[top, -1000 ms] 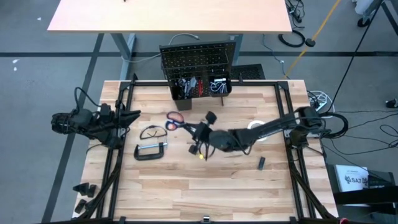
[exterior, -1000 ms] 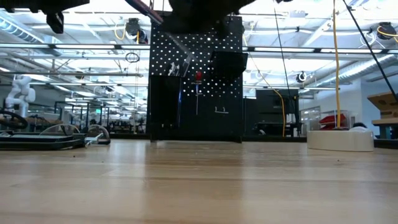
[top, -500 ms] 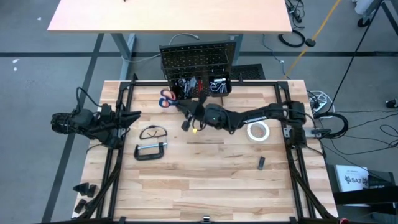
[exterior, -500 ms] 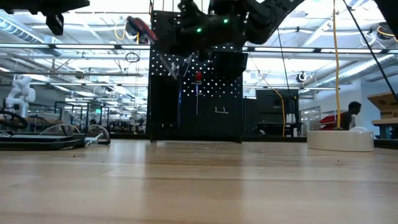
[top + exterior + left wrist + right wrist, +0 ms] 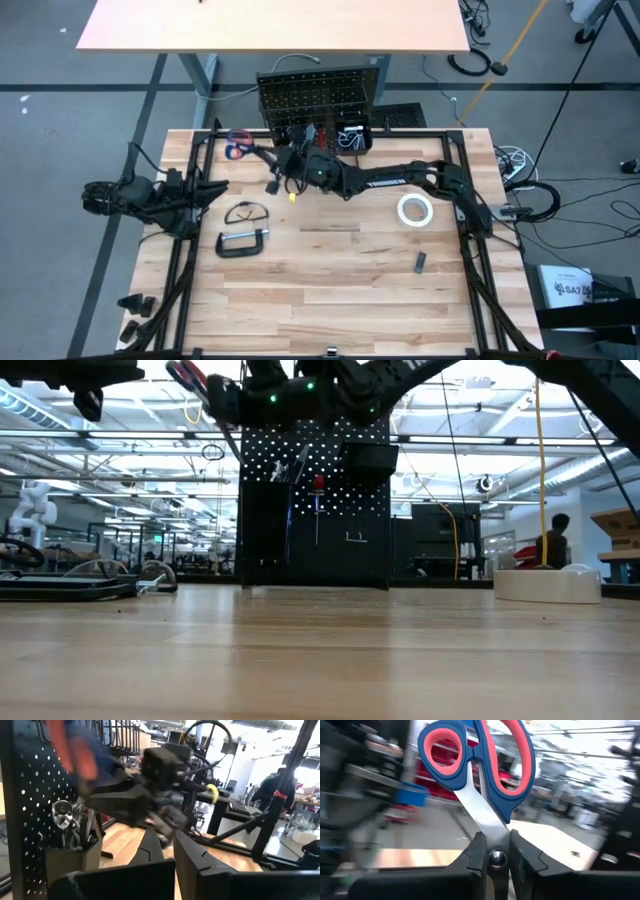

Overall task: Hang tools onto peg board
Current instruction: Put the scissors on the left black bin on the peg board

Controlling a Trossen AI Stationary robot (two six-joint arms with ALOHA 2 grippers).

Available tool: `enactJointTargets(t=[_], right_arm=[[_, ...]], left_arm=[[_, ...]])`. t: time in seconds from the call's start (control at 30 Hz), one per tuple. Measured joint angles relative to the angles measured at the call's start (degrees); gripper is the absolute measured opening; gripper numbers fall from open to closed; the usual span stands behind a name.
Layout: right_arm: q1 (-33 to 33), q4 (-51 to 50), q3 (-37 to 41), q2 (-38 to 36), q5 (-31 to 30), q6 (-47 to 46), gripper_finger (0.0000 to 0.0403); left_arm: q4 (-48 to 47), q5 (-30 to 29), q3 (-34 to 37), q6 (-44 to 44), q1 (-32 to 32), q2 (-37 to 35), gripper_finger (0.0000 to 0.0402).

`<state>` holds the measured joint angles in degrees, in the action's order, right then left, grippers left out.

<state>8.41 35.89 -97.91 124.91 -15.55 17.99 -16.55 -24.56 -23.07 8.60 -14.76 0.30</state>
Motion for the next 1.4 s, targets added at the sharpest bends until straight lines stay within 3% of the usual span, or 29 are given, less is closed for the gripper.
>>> enactJointTargets(t=[0.13,0.5,1.17,1.4], right_arm=[[0.8,0.8,-0.5,0.8,-5.7,2.7,0.0042],[1.5,7.5,-0.5,5.2,-12.9,5.5,0.0042],[1.6,8.2,-0.6,6.0,-17.6,6.9,0.0042],[1.0,8.4,-0.5,6.0,-18.4,9.3,0.0042]], left_arm=[[-0.8,0.0,0.0,0.0,0.0,0.0,0.0],[-1.9,0.0,0.0,-0.4,0.0,0.0,0.0],[-3.0,-0.2,0.0,0.0,0.0,0.0,0.0],[1.5,-18.5,0.0,1.4,0.0,1.0,0.0]])
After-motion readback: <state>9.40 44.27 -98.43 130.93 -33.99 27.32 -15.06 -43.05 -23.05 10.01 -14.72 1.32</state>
